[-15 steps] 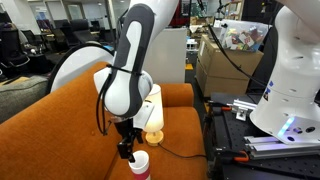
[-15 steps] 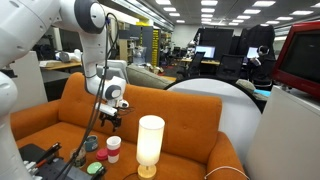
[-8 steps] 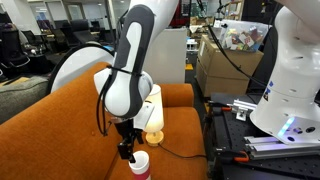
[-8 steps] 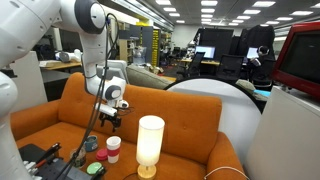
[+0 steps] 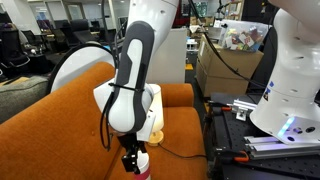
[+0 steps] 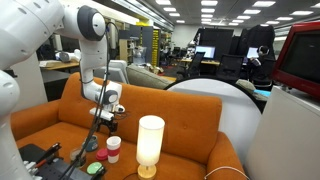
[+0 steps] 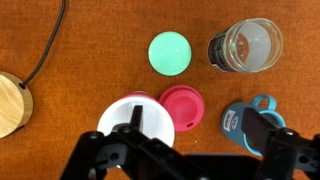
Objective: Move the white and pink cup backward slightly
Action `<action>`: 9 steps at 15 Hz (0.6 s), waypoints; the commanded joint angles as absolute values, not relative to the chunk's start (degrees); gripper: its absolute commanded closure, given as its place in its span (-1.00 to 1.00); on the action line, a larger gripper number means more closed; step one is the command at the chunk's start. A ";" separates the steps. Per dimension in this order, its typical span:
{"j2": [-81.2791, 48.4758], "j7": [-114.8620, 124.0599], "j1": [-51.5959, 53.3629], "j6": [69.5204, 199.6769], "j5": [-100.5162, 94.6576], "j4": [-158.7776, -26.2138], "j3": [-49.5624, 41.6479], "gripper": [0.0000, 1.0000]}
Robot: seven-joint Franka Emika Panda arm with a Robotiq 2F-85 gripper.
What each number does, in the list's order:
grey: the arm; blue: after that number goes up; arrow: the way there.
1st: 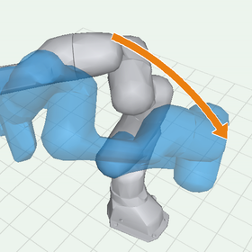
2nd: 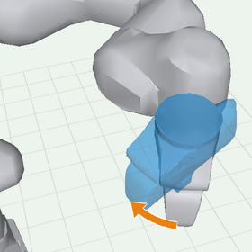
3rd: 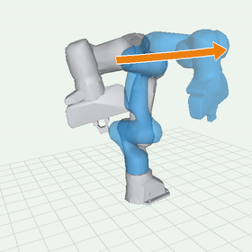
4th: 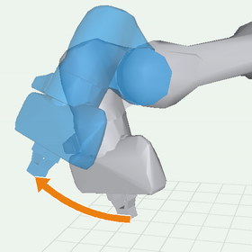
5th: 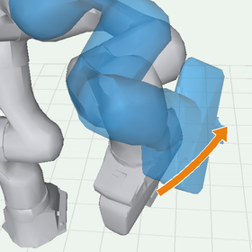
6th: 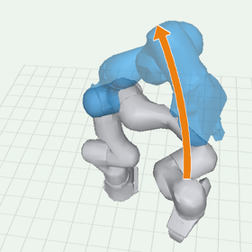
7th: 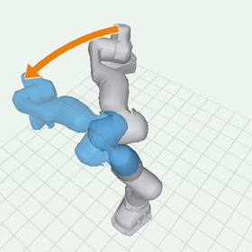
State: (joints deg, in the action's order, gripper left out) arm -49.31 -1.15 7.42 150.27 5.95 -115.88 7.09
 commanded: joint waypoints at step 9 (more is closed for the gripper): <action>-59.07 -4.66 4.82 145.43 3.81 -105.03 7.74 -1.00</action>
